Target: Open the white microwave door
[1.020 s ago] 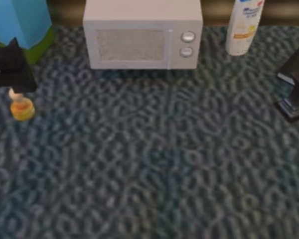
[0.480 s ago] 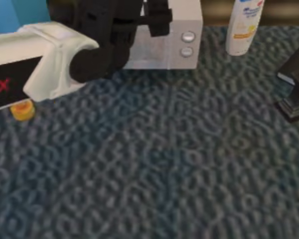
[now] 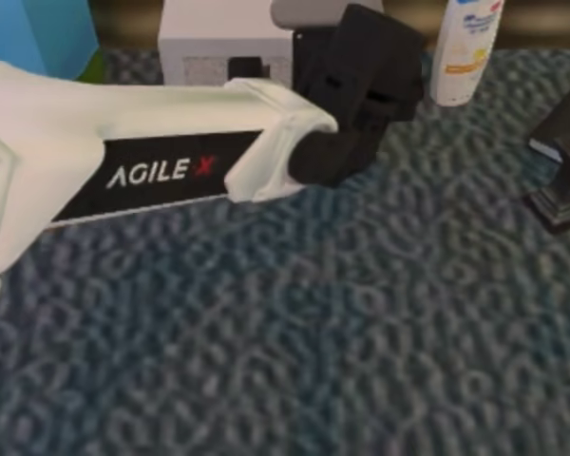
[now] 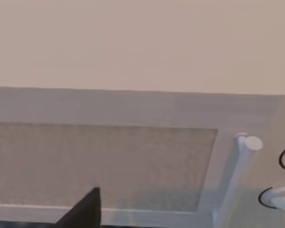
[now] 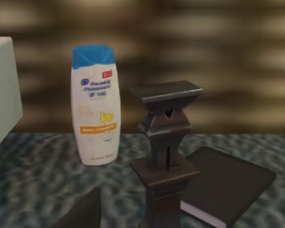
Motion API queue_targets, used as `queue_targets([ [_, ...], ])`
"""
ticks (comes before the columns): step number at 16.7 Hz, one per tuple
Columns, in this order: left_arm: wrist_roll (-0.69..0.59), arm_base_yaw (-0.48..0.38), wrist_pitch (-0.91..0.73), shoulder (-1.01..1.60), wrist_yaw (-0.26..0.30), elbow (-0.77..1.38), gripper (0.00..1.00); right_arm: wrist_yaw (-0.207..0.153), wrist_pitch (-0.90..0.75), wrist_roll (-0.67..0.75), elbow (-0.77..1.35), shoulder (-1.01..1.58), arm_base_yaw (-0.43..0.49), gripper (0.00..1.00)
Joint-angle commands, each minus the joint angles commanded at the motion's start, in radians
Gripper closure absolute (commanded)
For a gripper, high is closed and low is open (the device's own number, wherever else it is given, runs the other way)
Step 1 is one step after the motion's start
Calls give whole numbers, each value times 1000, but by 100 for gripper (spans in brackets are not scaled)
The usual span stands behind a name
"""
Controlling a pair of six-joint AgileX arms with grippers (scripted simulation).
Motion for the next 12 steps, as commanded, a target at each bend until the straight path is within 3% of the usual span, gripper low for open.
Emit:
queue_targets([
  [6,6,10,5,15,8,13,0,0,0,0,0,0,0,0],
  [12,59,85,41,198,75,193,0,0,0,0,0,0,0,0],
])
